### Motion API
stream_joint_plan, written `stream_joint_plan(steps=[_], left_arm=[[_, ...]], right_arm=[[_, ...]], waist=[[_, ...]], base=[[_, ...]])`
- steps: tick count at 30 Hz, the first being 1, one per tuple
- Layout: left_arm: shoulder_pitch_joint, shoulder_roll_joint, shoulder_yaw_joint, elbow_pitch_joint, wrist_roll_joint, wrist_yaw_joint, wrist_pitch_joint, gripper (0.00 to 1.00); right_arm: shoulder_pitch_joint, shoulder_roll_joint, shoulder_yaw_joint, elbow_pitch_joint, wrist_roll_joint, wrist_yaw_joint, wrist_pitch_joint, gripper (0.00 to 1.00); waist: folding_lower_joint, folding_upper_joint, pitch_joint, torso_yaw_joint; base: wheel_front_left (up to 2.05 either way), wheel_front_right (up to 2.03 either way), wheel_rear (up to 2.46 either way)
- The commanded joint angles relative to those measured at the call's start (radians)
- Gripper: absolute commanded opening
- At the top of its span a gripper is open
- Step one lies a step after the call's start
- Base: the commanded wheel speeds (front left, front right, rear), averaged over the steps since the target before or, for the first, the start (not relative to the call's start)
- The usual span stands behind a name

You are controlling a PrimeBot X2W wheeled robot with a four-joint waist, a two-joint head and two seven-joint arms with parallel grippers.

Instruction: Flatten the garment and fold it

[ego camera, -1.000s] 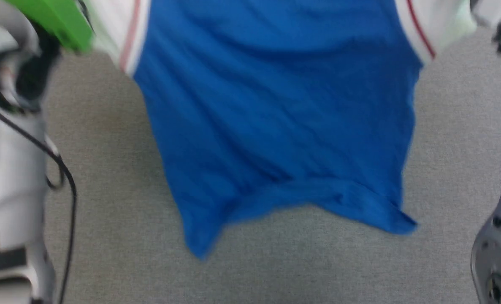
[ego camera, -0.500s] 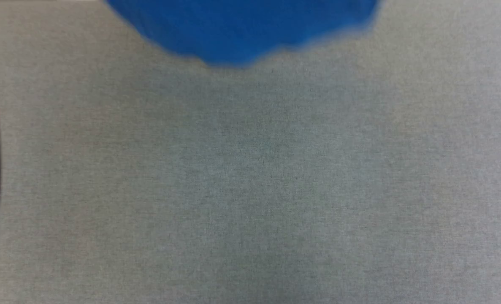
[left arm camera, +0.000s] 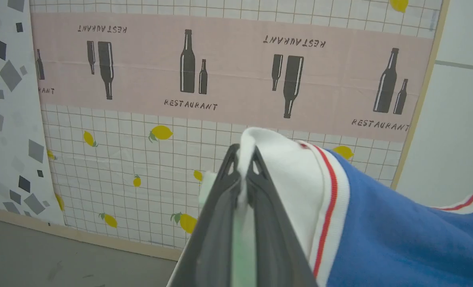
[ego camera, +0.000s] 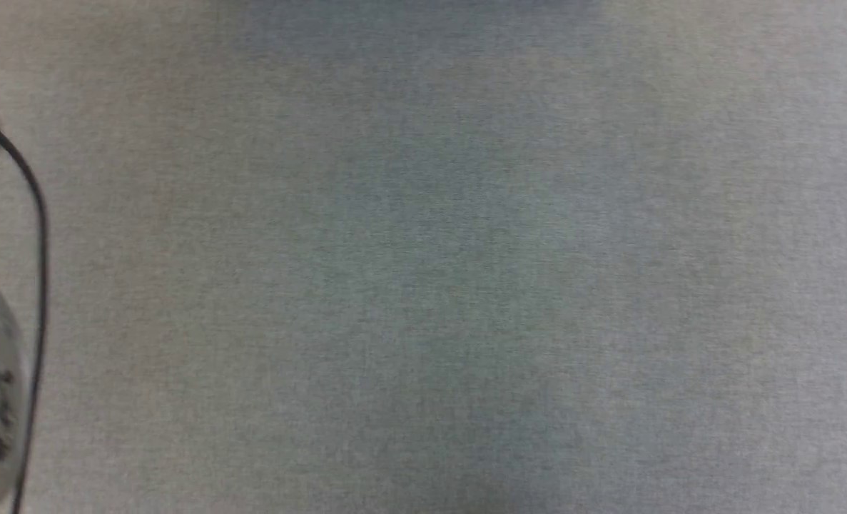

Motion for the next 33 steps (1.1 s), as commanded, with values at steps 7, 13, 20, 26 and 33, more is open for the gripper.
stream_joint_plan(steps=[7, 13, 20, 26, 33], left_arm=[[0.189, -0.034, -0.018, 0.011, -0.067, -0.051, -0.068, 0.00], [0.438, -0.049, -0.032, -0.063, -0.141, -0.065, -0.091, 0.00], [0.834, -0.058, -0.054, -0.204, -0.185, -0.054, -0.058, 0.00], [1.143, -0.098, -0.054, -0.302, -0.217, 0.004, -0.043, 0.00], [1.398, -0.120, -0.031, -0.377, -0.258, 0.079, -0.002, 0.00]], right_arm=[[0.231, -0.021, 0.039, -0.107, 0.121, -0.001, 0.041, 0.00], [0.543, -0.098, 0.145, -0.295, 0.197, -0.001, 0.064, 0.00], [0.979, -0.161, 0.172, -0.501, 0.237, -0.001, 0.105, 0.00], [1.304, -0.134, 0.141, -0.575, 0.205, -0.001, 0.088, 0.00], [1.556, -0.078, 0.098, -0.605, 0.156, -0.001, 0.076, 0.00]], waist=[[-0.0001, 0.0000, -0.076, 0.036], [-0.0001, 0.0000, -0.173, 0.049], [-0.0001, 0.0000, -0.286, 0.043], [-0.0001, 0.0000, -0.367, 0.039], [-0.0001, 0.0000, -0.426, 0.027]], base=[[0.00, 0.00, 0.00], [0.00, 0.00, 0.00], [0.00, 0.00, 0.00], [0.00, 0.00, 0.00], [0.00, 0.00, 0.00]])
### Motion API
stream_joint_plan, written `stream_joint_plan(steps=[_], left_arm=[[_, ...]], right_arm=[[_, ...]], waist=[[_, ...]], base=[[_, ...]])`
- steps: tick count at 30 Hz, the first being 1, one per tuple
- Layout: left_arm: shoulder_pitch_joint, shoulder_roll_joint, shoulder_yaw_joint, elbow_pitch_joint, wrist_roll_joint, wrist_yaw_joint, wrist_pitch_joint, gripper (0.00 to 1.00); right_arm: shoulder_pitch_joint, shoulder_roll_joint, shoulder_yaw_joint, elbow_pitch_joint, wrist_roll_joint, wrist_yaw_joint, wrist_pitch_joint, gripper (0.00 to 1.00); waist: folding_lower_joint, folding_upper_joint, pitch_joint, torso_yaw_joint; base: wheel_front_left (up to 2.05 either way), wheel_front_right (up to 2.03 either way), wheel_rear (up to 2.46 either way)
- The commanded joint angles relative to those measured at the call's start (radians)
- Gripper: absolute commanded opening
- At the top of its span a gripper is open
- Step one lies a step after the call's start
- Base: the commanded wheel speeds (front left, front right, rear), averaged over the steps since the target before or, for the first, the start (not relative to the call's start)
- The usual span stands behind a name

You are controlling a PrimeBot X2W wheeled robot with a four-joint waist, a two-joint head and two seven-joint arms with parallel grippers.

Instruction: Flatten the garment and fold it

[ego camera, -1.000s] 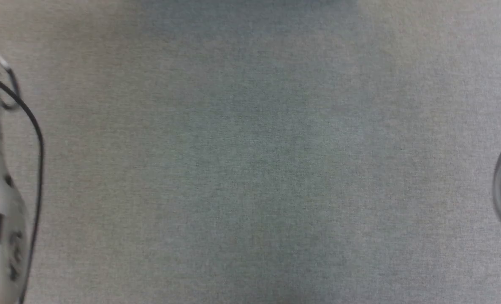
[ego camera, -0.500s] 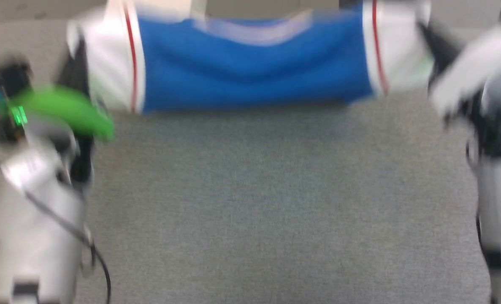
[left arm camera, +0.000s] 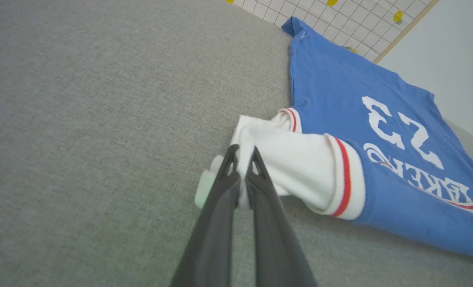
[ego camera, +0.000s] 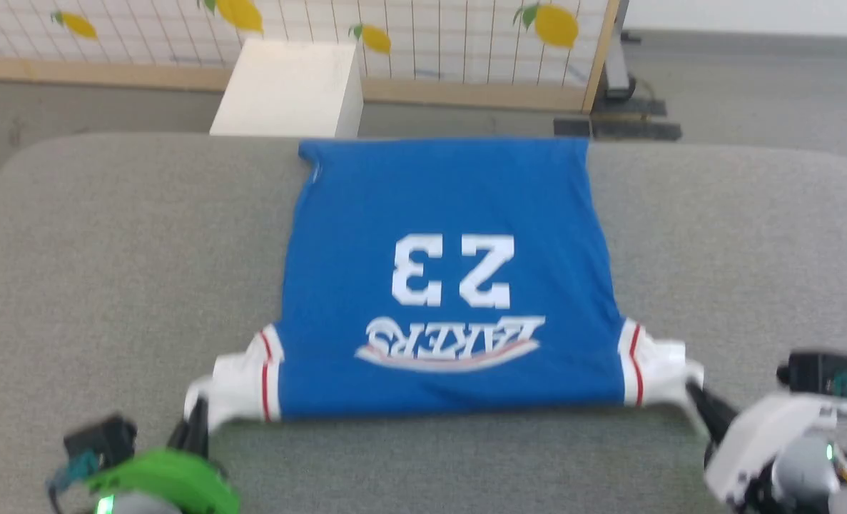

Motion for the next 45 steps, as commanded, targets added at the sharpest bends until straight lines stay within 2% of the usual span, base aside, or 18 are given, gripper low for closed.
stream_joint_plan(steps=[1, 7, 10, 14, 19, 20, 21, 22, 25, 29, 32, 37, 40, 45], left_arm=[[0.041, 0.005, 0.012, -0.008, -0.006, 0.019, 0.011, 0.00], [0.163, 0.049, 0.018, -0.020, 0.003, 0.096, 0.112, 0.00], [0.175, 0.102, -0.027, -0.027, 0.076, 0.137, 0.179, 0.00], [0.146, 0.113, -0.057, -0.043, 0.106, 0.156, 0.225, 0.00], [0.110, 0.098, -0.065, -0.059, 0.106, 0.160, 0.217, 0.00], [0.107, 0.096, -0.066, -0.061, 0.106, 0.159, 0.211, 0.00], [0.105, 0.094, -0.065, -0.064, 0.105, 0.158, 0.207, 0.00], [0.103, 0.092, -0.064, -0.067, 0.102, 0.157, 0.202, 0.00], [0.102, 0.092, -0.061, -0.080, 0.099, 0.157, 0.190, 0.00], [0.109, 0.098, -0.052, -0.112, 0.098, 0.162, 0.177, 0.00], [0.117, 0.099, -0.051, -0.143, 0.098, 0.169, 0.177, 0.00], [0.134, 0.104, -0.048, -0.183, 0.098, 0.181, 0.177, 0.00], [0.135, 0.105, -0.047, -0.208, 0.097, 0.185, 0.178, 0.00], [0.114, 0.111, -0.052, -0.264, 0.095, 0.185, 0.194, 0.00]], right_arm=[[0.031, 0.004, -0.008, -0.012, -0.016, -0.001, 0.005, 0.00], [0.154, -0.018, -0.027, -0.049, -0.077, -0.001, 0.080, 0.00], [0.175, -0.057, 0.003, -0.088, -0.135, -0.001, 0.120, 0.00], [0.141, -0.102, 0.099, -0.110, -0.221, -0.001, 0.197, 0.00], [0.072, -0.102, 0.197, -0.065, -0.282, -0.001, 0.316, 0.00], [0.060, -0.100, 0.214, -0.051, -0.284, -0.001, 0.331, 0.14], [0.053, -0.100, 0.223, -0.039, -0.285, -0.001, 0.343, 0.91], [0.046, -0.102, 0.232, -0.030, -0.286, -0.001, 0.356, 1.00], [0.041, -0.102, 0.229, -0.036, -0.257, -0.001, 0.377, 1.00], [0.048, -0.098, 0.174, -0.116, -0.198, -0.001, 0.378, 1.00], [0.052, -0.053, 0.088, -0.187, -0.133, -0.001, 0.349, 1.00], [0.006, 0.058, -0.064, -0.271, 0.010, -0.001, 0.271, 1.00], [-0.054, 0.073, -0.097, -0.274, 0.031, -0.001, 0.205, 1.00], [-0.221, 0.078, -0.111, -0.180, -0.021, -0.001, 0.107, 1.00]], waist=[[0.0001, 0.0000, -0.037, -0.011], [0.0001, 0.0000, -0.047, -0.012], [0.0001, 0.0000, -0.035, -0.010], [0.0001, 0.0000, -0.015, -0.015], [0.0001, 0.0000, -0.002, -0.020], [0.0001, 0.0000, -0.001, -0.021], [0.0001, 0.0000, -0.001, -0.020], [0.0001, 0.0000, -0.002, -0.019], [0.0001, 0.0000, -0.008, -0.019], [0.0001, 0.0000, -0.014, -0.022], [0.0001, 0.0000, -0.018, -0.025], [0.0001, 0.0000, -0.014, -0.029], [0.0001, 0.0000, 0.004, -0.028], [0.0001, 0.0000, 0.068, -0.008]], base=[[0.00, 0.00, 0.00], [0.00, 0.00, 0.00], [0.00, 0.00, 0.00], [0.00, 0.00, 0.00], [0.00, 0.00, 0.00], [0.00, 0.00, 0.00], [0.00, 0.00, 0.00], [0.00, 0.00, 0.00], [0.00, 0.00, 0.00], [0.00, 0.00, 0.00], [0.00, 0.00, 0.00], [0.00, 0.00, 0.00], [0.00, 0.00, 0.00], [0.00, 0.00, 0.00]])
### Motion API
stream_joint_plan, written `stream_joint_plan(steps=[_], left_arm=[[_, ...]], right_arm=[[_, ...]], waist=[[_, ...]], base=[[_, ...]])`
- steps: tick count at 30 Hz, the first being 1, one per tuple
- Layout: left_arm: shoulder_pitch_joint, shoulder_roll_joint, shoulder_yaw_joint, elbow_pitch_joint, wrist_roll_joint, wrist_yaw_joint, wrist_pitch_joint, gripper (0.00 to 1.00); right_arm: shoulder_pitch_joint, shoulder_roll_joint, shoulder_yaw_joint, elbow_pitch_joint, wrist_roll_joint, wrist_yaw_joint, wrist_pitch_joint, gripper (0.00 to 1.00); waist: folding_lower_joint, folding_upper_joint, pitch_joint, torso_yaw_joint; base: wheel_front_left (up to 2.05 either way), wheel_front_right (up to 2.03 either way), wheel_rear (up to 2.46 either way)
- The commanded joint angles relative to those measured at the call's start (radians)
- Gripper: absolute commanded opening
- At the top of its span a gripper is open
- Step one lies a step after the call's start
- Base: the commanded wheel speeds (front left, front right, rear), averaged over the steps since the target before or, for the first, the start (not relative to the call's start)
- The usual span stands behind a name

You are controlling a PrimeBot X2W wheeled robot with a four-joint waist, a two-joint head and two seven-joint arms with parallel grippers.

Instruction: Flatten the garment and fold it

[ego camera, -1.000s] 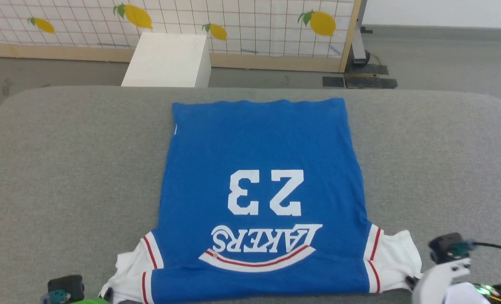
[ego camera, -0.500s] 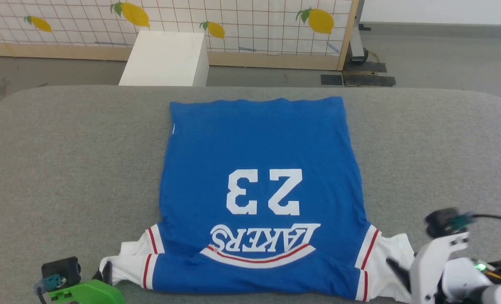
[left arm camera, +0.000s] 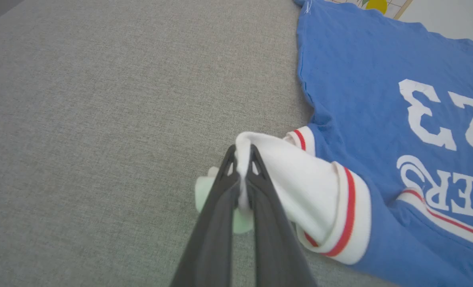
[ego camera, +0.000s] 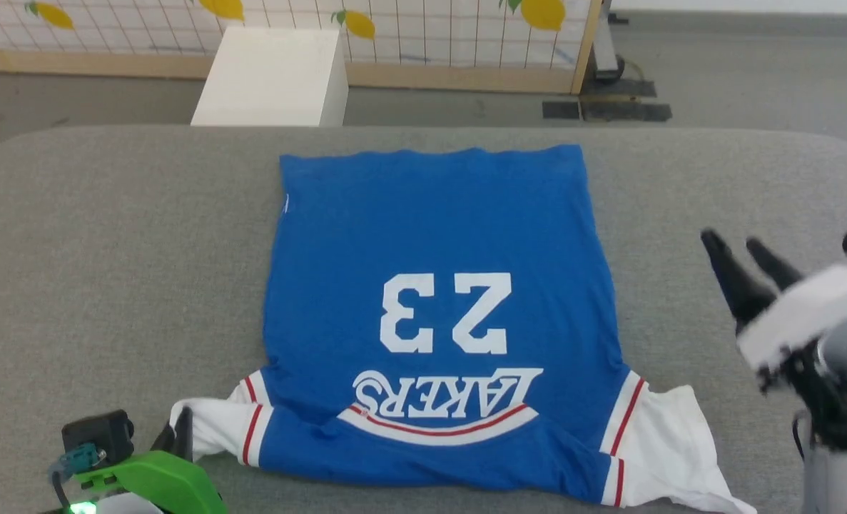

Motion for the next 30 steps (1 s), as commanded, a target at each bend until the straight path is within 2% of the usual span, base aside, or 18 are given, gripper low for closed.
stream_joint_plan(steps=[1, 8, 16, 23, 30], left_arm=[[-0.017, 0.009, 0.001, -0.016, -0.010, 0.004, 0.003, 0.00], [-0.066, 0.001, -0.005, -0.125, -0.024, -0.003, 0.011, 0.00], [-0.118, -0.009, -0.021, -0.239, -0.052, -0.028, 0.026, 0.00], [-0.144, 0.004, -0.044, -0.308, -0.025, -0.030, 0.037, 0.00], [-0.161, 0.003, -0.063, -0.333, -0.013, -0.030, 0.039, 0.00]], right_arm=[[-0.061, 0.004, 0.006, 0.035, -0.016, -0.001, -0.018, 1.00], [-0.401, 0.005, 0.027, 0.281, -0.221, -0.001, -0.013, 1.00], [-0.725, 0.001, -0.015, 0.520, -0.521, -0.001, 0.177, 1.00], [-0.863, -0.003, -0.020, 0.605, -0.735, -0.001, 0.324, 1.00], [-0.900, -0.012, -0.014, 0.638, -0.842, -0.001, 0.361, 1.00]], waist=[[0.0001, 0.0000, 0.055, 0.019], [0.0001, 0.0000, 0.204, 0.074], [0.0001, 0.0000, 0.368, 0.154], [0.0001, 0.0000, 0.470, 0.197], [0.0001, 0.0000, 0.521, 0.220]], base=[[0.00, 0.00, 0.00], [0.00, 0.00, 0.00], [0.00, 0.00, 0.00], [0.00, 0.00, 0.00], [0.00, 0.00, 0.00]])
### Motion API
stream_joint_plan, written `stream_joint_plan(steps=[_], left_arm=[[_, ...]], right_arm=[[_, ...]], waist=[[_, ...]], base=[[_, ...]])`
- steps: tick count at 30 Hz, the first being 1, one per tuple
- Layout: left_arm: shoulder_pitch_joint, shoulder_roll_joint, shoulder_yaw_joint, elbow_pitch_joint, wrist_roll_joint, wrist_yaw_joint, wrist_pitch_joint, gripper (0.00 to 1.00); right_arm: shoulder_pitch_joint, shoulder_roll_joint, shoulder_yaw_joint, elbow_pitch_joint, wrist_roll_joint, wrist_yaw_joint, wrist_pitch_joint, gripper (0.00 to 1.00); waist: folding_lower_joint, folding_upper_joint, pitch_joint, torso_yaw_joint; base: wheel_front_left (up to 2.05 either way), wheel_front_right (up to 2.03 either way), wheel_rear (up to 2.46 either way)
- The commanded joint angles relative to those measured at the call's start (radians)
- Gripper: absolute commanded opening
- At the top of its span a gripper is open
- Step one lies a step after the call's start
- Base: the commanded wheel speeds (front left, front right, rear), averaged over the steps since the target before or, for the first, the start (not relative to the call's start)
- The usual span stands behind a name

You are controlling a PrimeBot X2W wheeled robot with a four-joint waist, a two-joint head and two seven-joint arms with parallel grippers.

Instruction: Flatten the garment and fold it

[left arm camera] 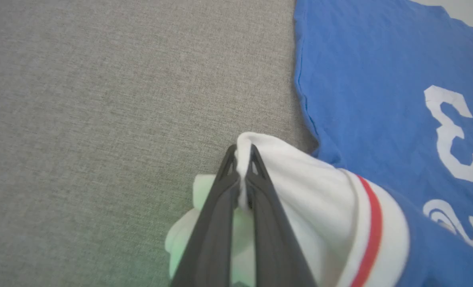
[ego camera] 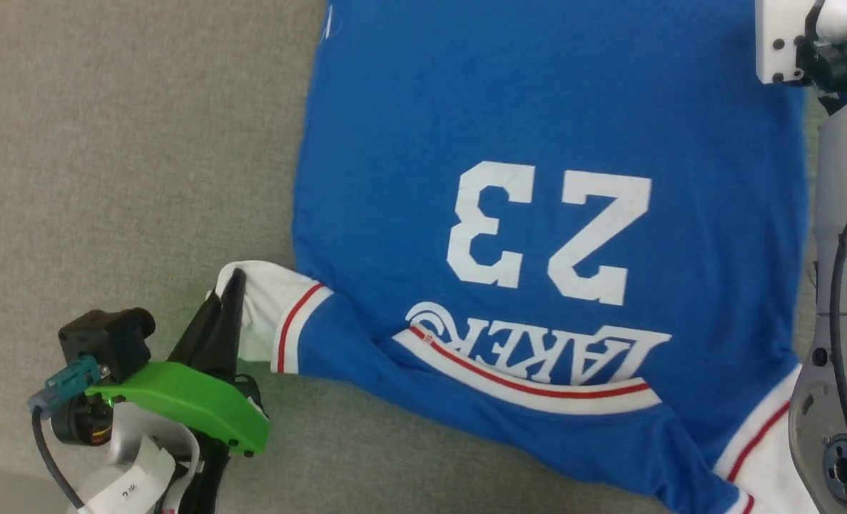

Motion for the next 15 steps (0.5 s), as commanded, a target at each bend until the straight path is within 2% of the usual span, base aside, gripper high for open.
stream_joint_plan(steps=[1, 6, 7, 8, 9, 12, 13, 15], left_arm=[[-0.019, -0.001, -0.003, -0.002, 0.012, -0.004, -0.002, 0.00], [-0.027, -0.007, -0.014, 0.016, 0.008, -0.011, -0.005, 0.00], [-0.029, -0.007, -0.015, 0.022, 0.008, -0.012, -0.006, 0.00], [-0.029, -0.006, -0.016, 0.026, 0.007, -0.013, -0.006, 0.00], [-0.030, -0.005, -0.017, 0.031, 0.007, -0.013, -0.005, 0.00], [-0.030, -0.001, -0.017, 0.042, 0.008, -0.014, -0.004, 0.00], [-0.026, 0.004, -0.018, 0.057, 0.006, -0.014, -0.001, 0.00], [-0.022, 0.009, -0.018, 0.071, 0.005, -0.015, 0.003, 0.00]], right_arm=[[-0.009, -0.001, 0.001, 0.013, -0.007, -0.001, 0.008, 1.00], [0.001, 0.002, 0.019, 0.059, 0.006, -0.001, 0.030, 1.00], [0.002, 0.001, 0.023, 0.069, 0.011, -0.001, 0.038, 0.29], [0.001, 0.001, 0.027, 0.075, 0.016, -0.001, 0.040, 0.10], [-0.002, -0.001, 0.035, 0.079, 0.024, -0.001, 0.036, 0.00], [-0.011, -0.012, 0.058, 0.079, 0.053, -0.001, 0.012, 0.00], [-0.023, -0.021, 0.083, 0.057, 0.123, -0.001, -0.055, 0.00], [-0.020, -0.035, 0.111, 0.046, 0.173, -0.001, -0.089, 0.00]], waist=[[-0.0002, 0.0000, 0.049, 0.044], [-0.0002, 0.0000, 0.046, 0.038], [-0.0002, 0.0000, 0.040, 0.034], [-0.0002, 0.0000, 0.034, 0.030], [-0.0002, 0.0000, 0.026, 0.024], [-0.0002, 0.0000, -0.009, 0.007], [-0.0002, 0.0000, -0.060, -0.018], [-0.0002, 0.0000, -0.095, -0.035]], base=[[0.00, 0.00, 0.00], [0.00, 0.00, 0.00], [0.00, 0.00, 0.00], [0.00, 0.00, 0.00], [0.00, 0.00, 0.00], [0.00, 0.00, 0.00], [0.00, 0.00, 0.00], [0.00, 0.00, 0.00]])
